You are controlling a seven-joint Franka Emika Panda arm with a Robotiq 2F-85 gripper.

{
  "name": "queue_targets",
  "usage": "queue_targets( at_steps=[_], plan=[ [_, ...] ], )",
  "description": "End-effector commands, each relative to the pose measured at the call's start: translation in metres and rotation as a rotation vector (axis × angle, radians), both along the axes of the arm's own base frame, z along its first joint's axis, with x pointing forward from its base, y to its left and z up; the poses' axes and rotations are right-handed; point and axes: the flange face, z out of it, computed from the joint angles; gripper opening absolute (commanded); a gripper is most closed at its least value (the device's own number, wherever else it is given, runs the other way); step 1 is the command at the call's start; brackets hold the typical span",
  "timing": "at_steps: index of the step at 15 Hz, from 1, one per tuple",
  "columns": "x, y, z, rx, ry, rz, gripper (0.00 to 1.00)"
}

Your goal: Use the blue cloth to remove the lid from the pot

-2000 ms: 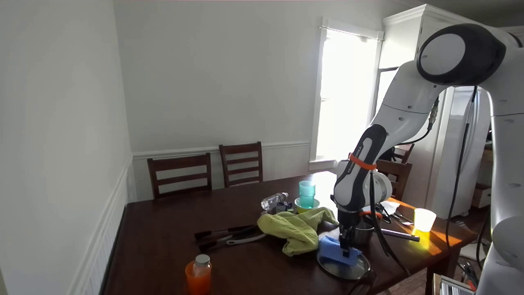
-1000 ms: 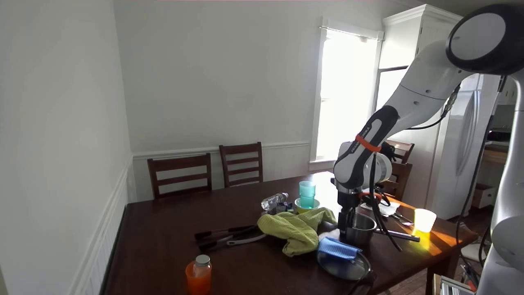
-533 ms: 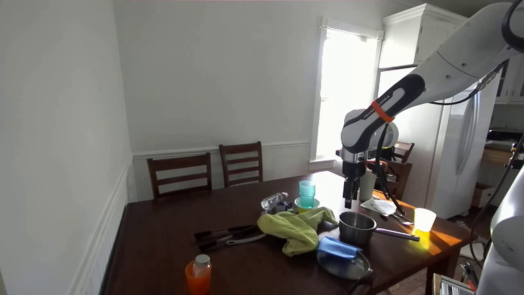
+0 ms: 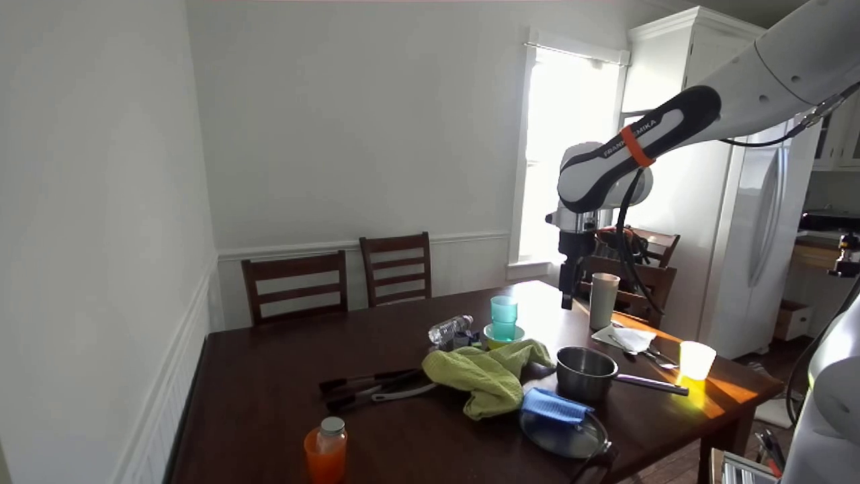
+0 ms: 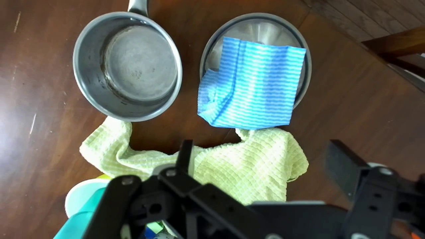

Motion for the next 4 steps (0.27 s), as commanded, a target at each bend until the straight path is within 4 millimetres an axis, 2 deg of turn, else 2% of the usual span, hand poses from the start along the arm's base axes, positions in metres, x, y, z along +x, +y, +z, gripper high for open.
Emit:
queue_targets(
  at_steps=[1, 4],
  plan=[
    [0.0003, 0.0005, -0.0005, 0.001, 0.002, 0.001, 1.00],
    [0.0000, -0.0003, -0.0029, 0.003, 0.008, -0.001, 1.00]
  ],
)
